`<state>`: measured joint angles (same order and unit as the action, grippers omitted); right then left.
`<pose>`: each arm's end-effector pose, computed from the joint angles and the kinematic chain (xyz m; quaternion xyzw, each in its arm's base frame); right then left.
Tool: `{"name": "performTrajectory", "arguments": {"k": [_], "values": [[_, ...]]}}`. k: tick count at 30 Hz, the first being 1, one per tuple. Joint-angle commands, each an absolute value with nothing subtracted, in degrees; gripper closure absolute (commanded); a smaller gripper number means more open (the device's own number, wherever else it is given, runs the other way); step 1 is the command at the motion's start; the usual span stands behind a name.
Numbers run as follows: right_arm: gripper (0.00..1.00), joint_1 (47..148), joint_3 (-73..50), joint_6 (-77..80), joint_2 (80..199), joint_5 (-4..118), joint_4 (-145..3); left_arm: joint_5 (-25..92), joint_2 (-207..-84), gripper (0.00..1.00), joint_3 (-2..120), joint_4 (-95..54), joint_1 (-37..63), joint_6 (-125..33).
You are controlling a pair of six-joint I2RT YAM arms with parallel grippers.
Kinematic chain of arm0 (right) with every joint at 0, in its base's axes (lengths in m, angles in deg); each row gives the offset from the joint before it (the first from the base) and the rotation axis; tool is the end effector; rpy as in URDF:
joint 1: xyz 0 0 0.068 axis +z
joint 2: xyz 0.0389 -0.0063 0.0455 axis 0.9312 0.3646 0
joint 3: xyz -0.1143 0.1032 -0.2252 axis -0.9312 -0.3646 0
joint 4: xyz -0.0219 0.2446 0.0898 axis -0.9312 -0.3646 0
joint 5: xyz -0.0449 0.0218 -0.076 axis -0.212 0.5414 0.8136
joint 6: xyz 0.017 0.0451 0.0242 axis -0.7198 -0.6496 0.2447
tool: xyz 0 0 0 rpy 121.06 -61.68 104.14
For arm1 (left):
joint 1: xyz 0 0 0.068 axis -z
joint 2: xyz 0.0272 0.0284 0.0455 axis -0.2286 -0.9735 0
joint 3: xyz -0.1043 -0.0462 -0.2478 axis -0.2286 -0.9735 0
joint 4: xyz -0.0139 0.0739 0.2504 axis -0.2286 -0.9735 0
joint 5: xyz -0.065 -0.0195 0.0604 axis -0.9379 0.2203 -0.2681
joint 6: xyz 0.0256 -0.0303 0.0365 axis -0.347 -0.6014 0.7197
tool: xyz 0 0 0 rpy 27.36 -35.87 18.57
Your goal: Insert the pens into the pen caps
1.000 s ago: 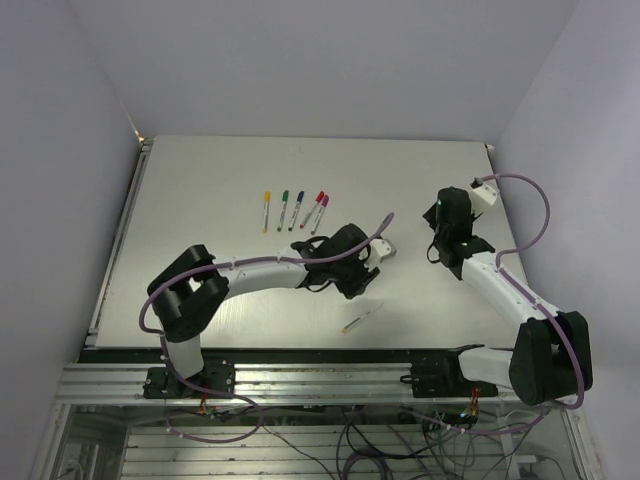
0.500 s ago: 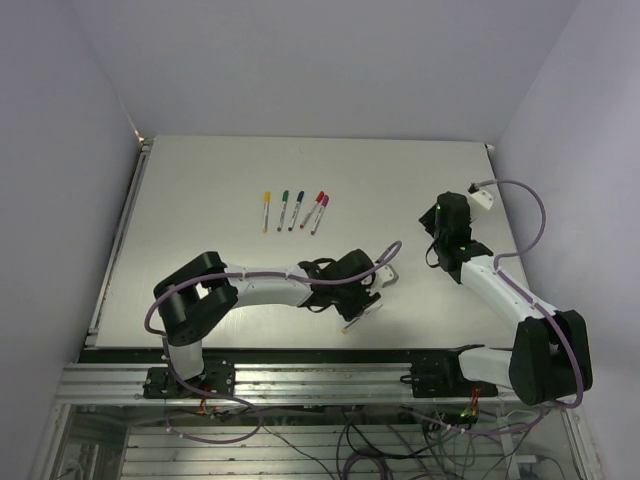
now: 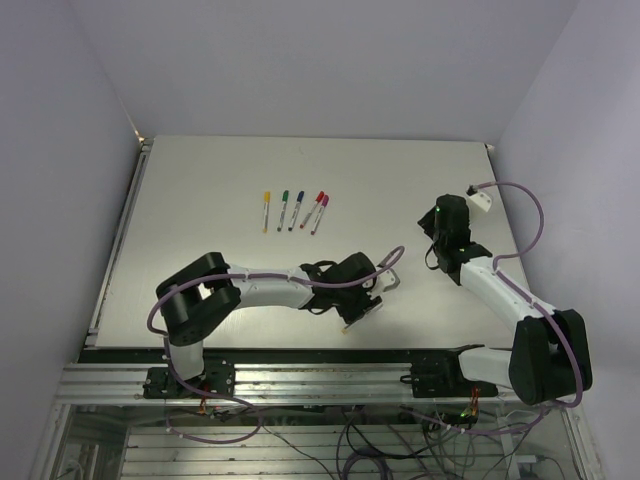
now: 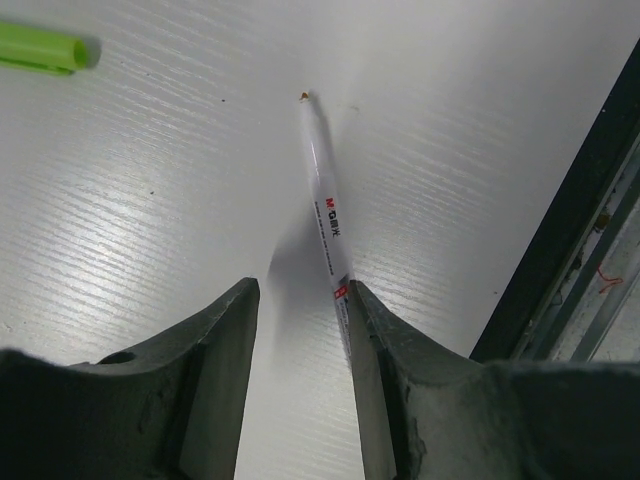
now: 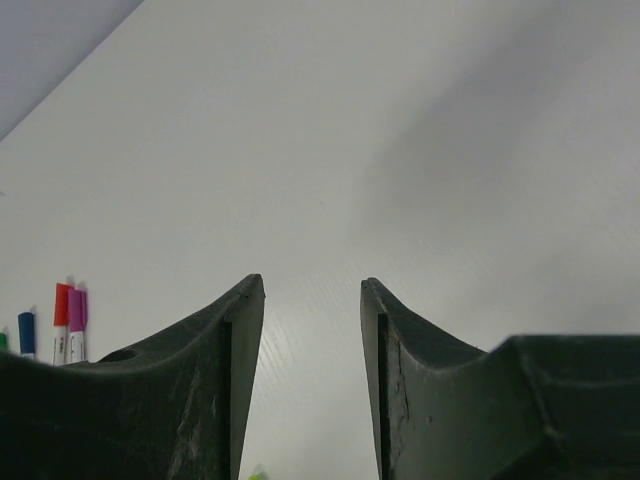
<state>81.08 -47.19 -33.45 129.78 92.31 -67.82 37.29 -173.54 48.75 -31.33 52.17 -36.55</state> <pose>0.2647 0.0418 0.2347 0.3262 0.7816 0.0427 0.5300 0.1537 -0.3421 0.1675 0.5072 0.7924 -0.2162 0.2611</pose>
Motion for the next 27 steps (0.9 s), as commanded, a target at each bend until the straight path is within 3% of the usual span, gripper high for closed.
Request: {"name": "performTrajectory", "arguments": {"k": [1,19,27], "values": [[0.57,80.7,-47.3,-34.2,131.0,91.7,-66.5,34.9,-174.7,0.49,49.6,-29.5,52.7,-35.0],[0.58,80.7,-48.0,-34.6,132.7,90.9,-65.3,31.6,-178.1,0.49,48.2,-33.3,52.7,-31.0],[0.58,80.7,-48.2,-34.6,132.3,91.3,-66.0,32.5,-182.1,0.57,46.9,-33.0,52.7,-33.4]]}}
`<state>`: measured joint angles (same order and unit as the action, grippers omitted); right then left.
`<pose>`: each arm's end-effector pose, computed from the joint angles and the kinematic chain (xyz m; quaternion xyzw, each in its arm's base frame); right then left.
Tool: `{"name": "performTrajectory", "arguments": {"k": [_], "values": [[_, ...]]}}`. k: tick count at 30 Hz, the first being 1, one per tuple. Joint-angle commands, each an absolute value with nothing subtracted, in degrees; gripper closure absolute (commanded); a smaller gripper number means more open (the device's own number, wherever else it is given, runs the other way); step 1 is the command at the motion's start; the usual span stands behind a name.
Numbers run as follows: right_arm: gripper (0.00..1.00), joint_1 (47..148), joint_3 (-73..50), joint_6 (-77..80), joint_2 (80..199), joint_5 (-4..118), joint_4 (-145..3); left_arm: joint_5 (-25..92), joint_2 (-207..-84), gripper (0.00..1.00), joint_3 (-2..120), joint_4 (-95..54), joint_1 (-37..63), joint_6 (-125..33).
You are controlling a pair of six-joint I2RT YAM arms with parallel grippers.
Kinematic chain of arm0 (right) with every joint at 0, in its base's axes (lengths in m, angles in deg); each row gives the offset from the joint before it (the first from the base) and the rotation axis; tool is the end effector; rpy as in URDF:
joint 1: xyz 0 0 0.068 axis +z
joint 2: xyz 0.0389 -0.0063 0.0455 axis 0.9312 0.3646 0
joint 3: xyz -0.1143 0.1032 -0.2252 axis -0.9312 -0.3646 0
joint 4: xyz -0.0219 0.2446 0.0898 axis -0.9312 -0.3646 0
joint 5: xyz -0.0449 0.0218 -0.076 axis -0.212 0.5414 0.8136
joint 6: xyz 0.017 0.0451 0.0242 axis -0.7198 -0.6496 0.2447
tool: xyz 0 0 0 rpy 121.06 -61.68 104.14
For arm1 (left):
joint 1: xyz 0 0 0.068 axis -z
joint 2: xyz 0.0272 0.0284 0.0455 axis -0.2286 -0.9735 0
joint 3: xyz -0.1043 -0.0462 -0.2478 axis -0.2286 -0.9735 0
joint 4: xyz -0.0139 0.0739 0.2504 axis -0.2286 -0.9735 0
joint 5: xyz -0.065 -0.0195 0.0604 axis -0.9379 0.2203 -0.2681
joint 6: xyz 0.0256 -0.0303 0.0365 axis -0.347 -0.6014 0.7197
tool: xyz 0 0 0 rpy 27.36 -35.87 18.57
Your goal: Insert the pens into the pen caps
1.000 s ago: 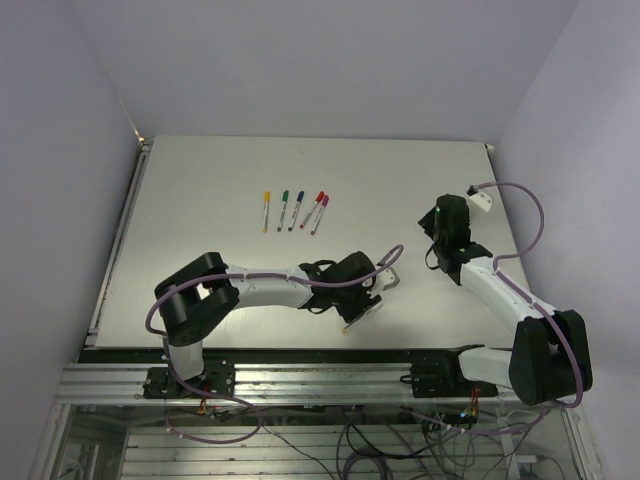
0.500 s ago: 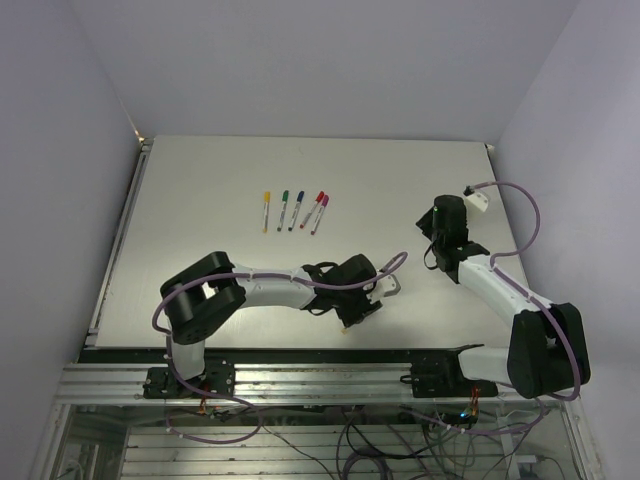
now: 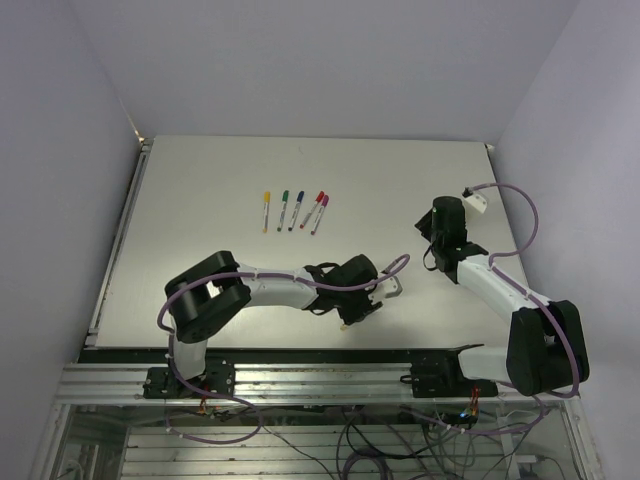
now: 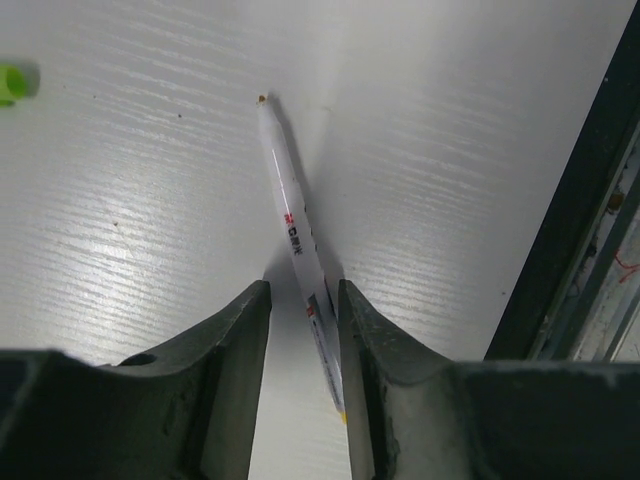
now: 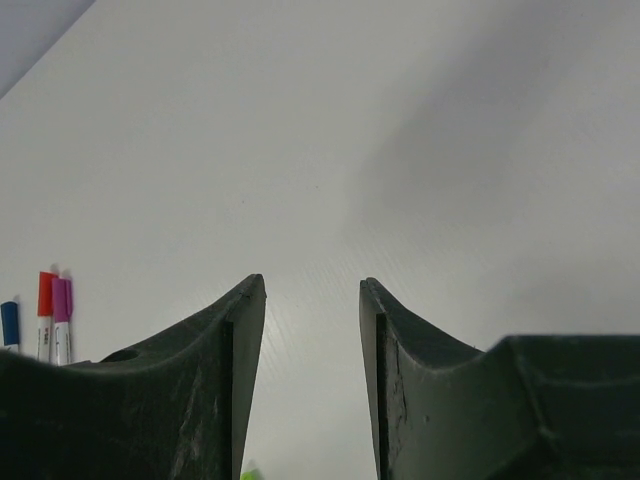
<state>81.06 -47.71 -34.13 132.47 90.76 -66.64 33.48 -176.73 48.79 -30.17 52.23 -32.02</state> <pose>0.2700 0.0438 0.2216 0.3241 0.7930 0.0480 0.5135 0.1530 -0.3471 0.1494 0.5491 0.7691 -0.2241 0.2384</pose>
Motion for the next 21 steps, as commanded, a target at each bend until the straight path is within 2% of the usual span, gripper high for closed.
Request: {"name": "performTrajectory", "arguments": {"k": [1,6,9,15,21], "values": [[0.58,80.7,-48.1,-34.5,132.2,91.4,-66.1,32.6,-182.3,0.61,46.8,-33.1,52.7,-33.6],[0.58,80.7,-47.4,-34.6,132.4,91.4,-66.6,32.8,-183.5,0.85,47.1,-35.4,52.7,-34.2],[0.58,80.7,-47.0,-34.5,132.5,91.3,-66.8,33.7,-182.8,0.93,46.4,-36.6,52.5,-34.5],[0.6,80.7,-46.6,-34.5,133.8,89.2,-66.4,35.8,-181.5,0.93,44.8,-36.2,50.2,-38.0],[0.65,80.7,-44.4,-29.9,136.9,84.0,-66.7,36.3,-178.6,0.93,41.3,-29.9,42.4,-47.6]]}}
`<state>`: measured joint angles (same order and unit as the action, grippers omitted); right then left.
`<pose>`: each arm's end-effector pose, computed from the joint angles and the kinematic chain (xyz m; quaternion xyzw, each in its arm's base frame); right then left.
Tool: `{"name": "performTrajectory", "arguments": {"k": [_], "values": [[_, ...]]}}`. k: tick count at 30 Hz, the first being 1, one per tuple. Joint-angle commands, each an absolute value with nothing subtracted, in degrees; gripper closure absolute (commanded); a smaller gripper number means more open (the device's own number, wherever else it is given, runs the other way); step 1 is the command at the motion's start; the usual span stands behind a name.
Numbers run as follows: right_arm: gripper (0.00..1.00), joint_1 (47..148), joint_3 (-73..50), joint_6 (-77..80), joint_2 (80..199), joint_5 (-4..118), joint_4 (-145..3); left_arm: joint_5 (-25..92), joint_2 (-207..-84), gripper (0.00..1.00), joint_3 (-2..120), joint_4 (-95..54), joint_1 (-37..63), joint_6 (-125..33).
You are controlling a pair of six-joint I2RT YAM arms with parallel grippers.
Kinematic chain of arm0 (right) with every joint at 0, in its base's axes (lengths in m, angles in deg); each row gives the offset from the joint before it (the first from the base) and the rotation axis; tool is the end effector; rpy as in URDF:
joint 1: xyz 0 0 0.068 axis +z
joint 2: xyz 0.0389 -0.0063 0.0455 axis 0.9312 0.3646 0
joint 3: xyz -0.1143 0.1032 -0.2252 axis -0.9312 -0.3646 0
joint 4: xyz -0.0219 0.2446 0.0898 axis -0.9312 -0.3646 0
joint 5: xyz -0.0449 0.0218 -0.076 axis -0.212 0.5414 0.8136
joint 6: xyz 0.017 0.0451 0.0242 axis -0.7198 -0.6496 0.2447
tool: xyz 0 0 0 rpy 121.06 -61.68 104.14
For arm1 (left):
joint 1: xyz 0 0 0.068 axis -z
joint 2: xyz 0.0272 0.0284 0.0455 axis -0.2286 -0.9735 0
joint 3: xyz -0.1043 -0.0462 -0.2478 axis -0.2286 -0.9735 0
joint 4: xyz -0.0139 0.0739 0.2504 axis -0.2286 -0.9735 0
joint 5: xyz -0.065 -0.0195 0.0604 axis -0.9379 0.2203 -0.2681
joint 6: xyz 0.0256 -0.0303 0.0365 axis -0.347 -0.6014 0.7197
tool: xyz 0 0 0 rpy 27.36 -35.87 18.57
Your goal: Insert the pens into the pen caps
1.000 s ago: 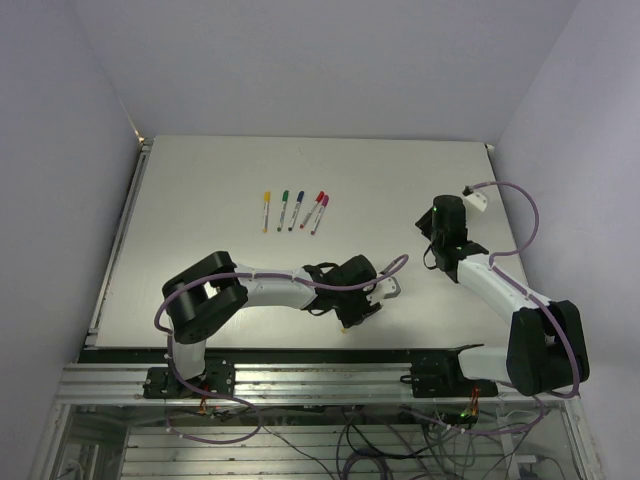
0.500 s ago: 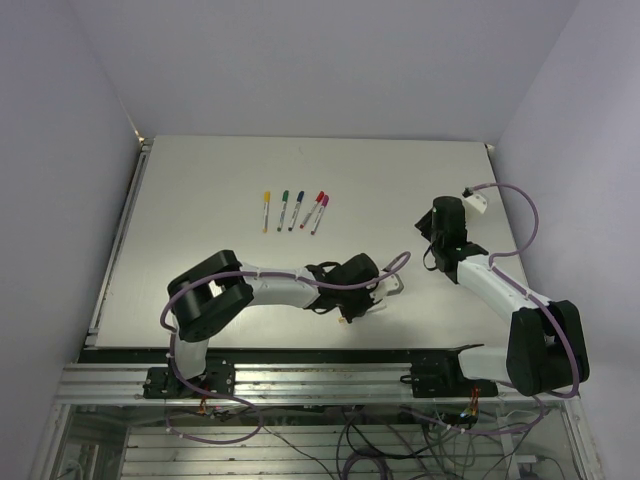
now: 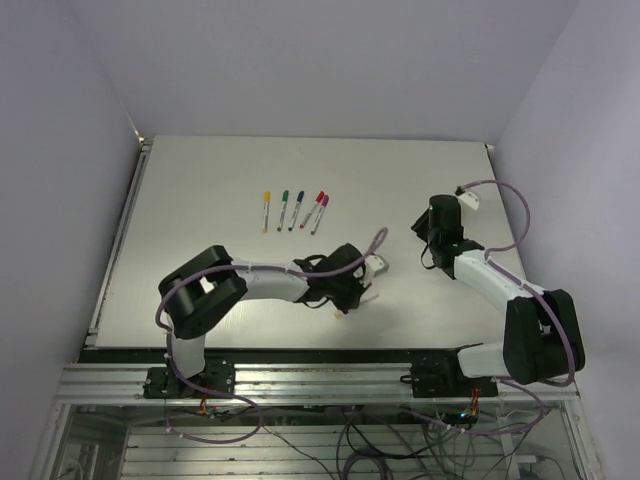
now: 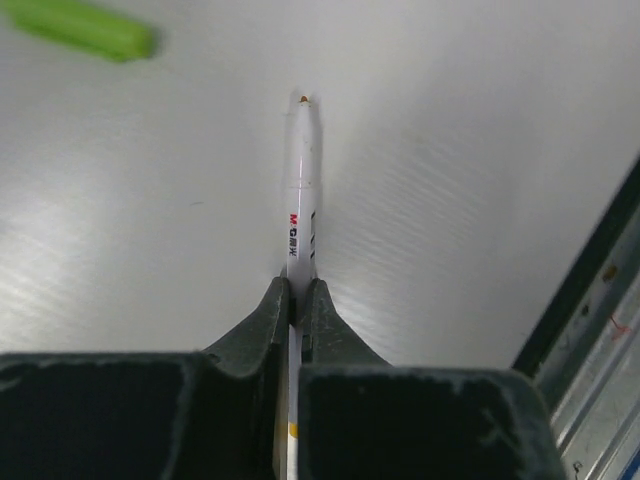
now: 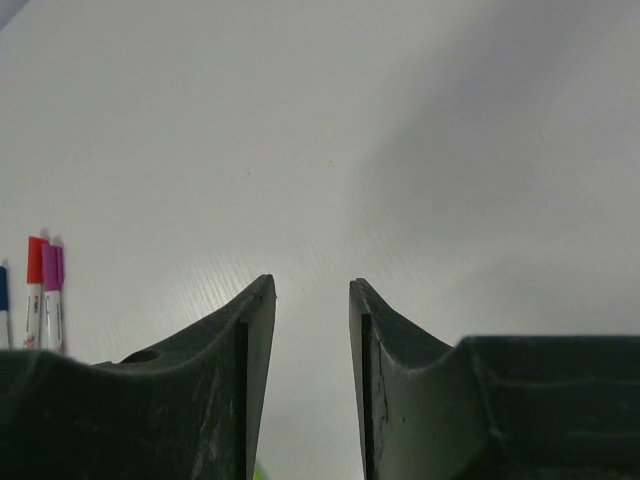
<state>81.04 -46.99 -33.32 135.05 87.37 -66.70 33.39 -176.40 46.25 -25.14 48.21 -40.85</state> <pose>0.2767 0.0471 0.2135 0.3055 0.8124 0.0602 0.4930 0.1757 -0.3334 0.1450 0.4574 0.8175 -0.2469 0.2479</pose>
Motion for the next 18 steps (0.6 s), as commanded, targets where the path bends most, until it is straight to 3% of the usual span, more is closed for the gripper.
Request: {"name": "performTrajectory", "arguments": {"k": [1,11,18], "values": [[0.65,80.8,-43.9,-28.9,137.5,82.7,-67.0,36.1,-178.4,0.93,41.0,-29.4,41.2,-48.4],[0.59,86.7,-37.4,-18.4,143.9,78.2,-71.4,40.0,-180.8,0.93,45.8,-34.9,35.5,-49.1],[0.6,89.3,-36.6,-16.5,144.5,75.3,-74.8,44.2,-181.1,0.85,46.5,-40.6,35.3,-48.2]]}}
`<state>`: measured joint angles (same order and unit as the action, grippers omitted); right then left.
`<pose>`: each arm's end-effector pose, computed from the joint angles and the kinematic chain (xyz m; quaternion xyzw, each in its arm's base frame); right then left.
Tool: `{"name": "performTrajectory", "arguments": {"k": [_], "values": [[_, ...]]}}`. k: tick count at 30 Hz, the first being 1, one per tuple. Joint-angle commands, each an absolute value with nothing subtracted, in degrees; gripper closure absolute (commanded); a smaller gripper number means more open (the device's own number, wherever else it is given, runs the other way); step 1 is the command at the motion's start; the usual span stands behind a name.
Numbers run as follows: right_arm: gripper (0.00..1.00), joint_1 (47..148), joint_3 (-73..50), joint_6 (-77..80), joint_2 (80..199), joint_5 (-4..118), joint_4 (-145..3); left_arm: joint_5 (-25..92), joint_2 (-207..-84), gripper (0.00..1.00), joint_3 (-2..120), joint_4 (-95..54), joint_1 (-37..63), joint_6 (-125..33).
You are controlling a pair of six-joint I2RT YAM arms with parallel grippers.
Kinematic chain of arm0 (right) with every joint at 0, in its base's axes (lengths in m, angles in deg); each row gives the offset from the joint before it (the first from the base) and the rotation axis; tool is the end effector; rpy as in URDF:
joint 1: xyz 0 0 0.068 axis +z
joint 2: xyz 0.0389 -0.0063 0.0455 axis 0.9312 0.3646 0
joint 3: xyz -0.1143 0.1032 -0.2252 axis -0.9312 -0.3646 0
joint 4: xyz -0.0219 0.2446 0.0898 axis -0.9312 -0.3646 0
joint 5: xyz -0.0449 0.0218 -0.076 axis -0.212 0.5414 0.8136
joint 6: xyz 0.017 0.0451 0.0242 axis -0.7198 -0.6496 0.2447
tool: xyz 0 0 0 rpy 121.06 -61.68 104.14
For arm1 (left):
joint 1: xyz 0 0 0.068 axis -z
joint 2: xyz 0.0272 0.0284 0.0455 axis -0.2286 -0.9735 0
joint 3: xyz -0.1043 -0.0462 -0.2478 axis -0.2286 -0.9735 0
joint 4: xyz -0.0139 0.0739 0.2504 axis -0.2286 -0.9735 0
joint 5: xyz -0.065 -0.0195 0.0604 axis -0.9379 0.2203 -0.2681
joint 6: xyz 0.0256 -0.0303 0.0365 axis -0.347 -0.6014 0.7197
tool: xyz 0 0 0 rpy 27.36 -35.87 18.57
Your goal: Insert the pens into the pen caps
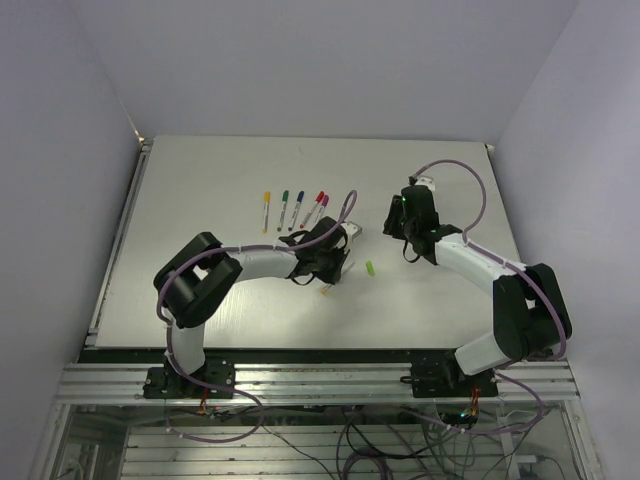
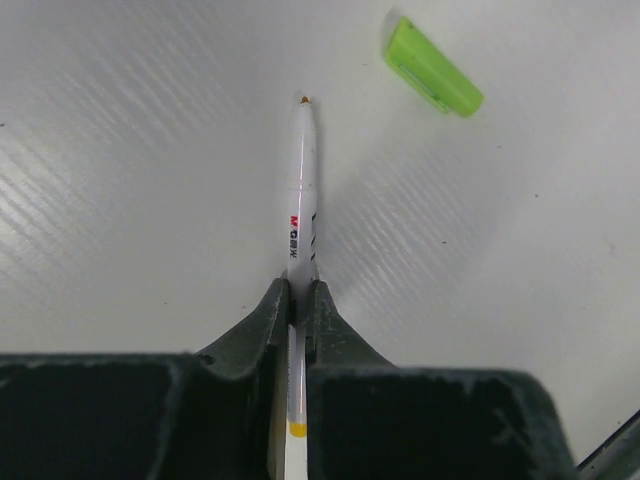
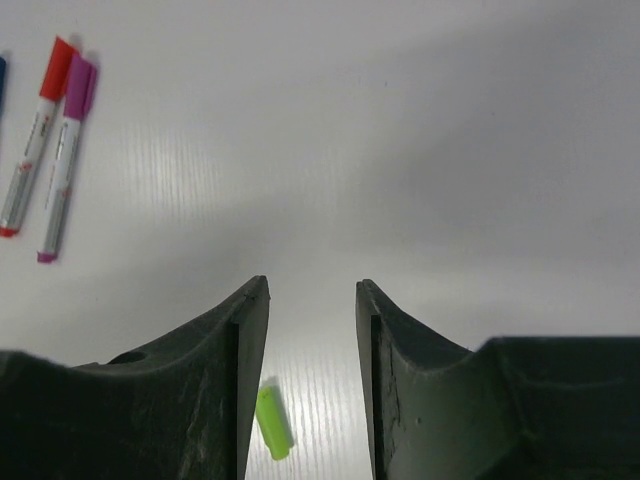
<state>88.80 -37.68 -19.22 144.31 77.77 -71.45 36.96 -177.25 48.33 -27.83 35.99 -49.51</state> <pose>0.3020 0.1027 0.2121 0.1045 0.8881 0.0854 0.4394 0.2470 -0.2907 0.1464 0.2928 0.8959 -0.2084 0.2612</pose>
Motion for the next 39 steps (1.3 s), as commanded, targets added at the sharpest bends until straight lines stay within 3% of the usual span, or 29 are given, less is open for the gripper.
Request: {"name": "performTrajectory", "arguments": {"k": [1,6,11,13,15,16,39], "values": [[0.6,89.7,-36.6,-16.1,144.4,74.9,-75.6,44.7,-181.0,0.84,46.5,-41.4,35.4,-48.0],[0.63,91.8,-36.5,-14.6,144.3,73.3,-80.0,46.0,-180.6,0.76,46.7,-44.7,35.3,-48.1],[0.65,94.6,-36.3,-13.3,145.0,71.0,-82.8,45.7,-182.2,0.75,48.3,-46.9,35.3,-48.7],[0.66,95.4,-36.4,-13.4,145.2,70.5,-83.4,45.2,-182.8,0.78,49.1,-47.5,35.3,-48.7],[0.67,95.9,-36.7,-13.4,145.2,69.8,-83.7,44.7,-183.4,0.91,49.7,-48.0,35.4,-48.7],[0.68,96.1,-36.8,-13.3,145.2,69.3,-83.9,44.5,-183.7,0.93,49.8,-48.1,35.4,-48.6],[0.71,100.0,-36.6,-13.5,151.4,69.5,-87.1,38.2,-183.9,0.93,49.1,-45.2,31.2,-50.2]]}}
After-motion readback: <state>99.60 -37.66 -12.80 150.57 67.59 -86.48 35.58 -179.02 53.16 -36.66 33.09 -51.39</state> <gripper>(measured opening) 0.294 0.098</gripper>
